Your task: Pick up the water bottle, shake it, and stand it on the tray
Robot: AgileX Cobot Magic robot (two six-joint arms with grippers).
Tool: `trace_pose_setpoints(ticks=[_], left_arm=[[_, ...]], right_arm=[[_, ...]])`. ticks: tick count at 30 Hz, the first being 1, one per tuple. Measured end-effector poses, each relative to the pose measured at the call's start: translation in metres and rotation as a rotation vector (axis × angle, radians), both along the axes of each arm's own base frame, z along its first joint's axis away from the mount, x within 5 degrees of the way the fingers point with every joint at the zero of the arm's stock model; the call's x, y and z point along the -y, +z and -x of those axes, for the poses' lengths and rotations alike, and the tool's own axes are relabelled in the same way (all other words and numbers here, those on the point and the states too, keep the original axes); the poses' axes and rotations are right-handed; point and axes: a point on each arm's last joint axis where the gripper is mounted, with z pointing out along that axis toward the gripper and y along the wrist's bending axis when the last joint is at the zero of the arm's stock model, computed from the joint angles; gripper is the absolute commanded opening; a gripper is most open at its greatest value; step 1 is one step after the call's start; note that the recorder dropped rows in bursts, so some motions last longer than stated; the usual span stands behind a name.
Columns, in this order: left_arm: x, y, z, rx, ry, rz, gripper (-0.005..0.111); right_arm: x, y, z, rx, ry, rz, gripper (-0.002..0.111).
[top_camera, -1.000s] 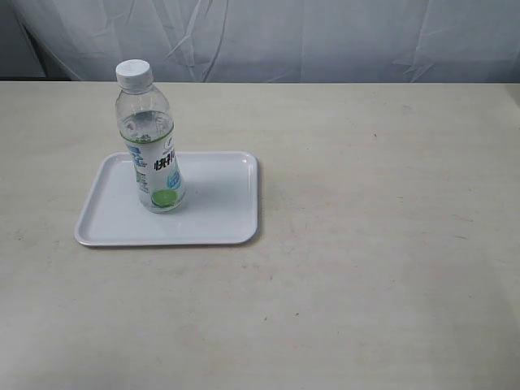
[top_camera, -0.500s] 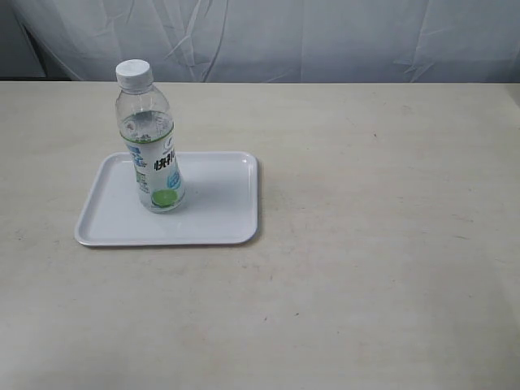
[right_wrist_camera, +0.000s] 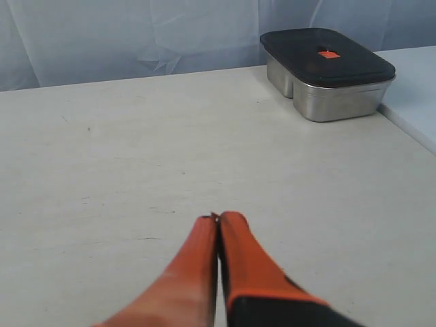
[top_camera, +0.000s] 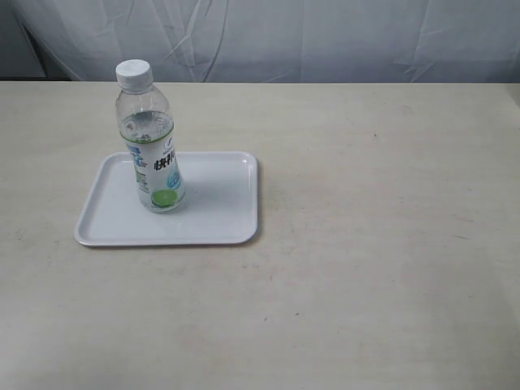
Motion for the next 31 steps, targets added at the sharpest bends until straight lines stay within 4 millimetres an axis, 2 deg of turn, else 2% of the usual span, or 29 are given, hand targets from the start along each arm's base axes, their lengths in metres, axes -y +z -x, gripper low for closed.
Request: trace_pose_setpoints(ticks=[31], left_arm=[[0.0,0.0,0.0,0.0,0.0,0.0,0.0]], right_arm=[[-0.0005,0.0,0.0,0.001,0.001,-0.014,0.004]])
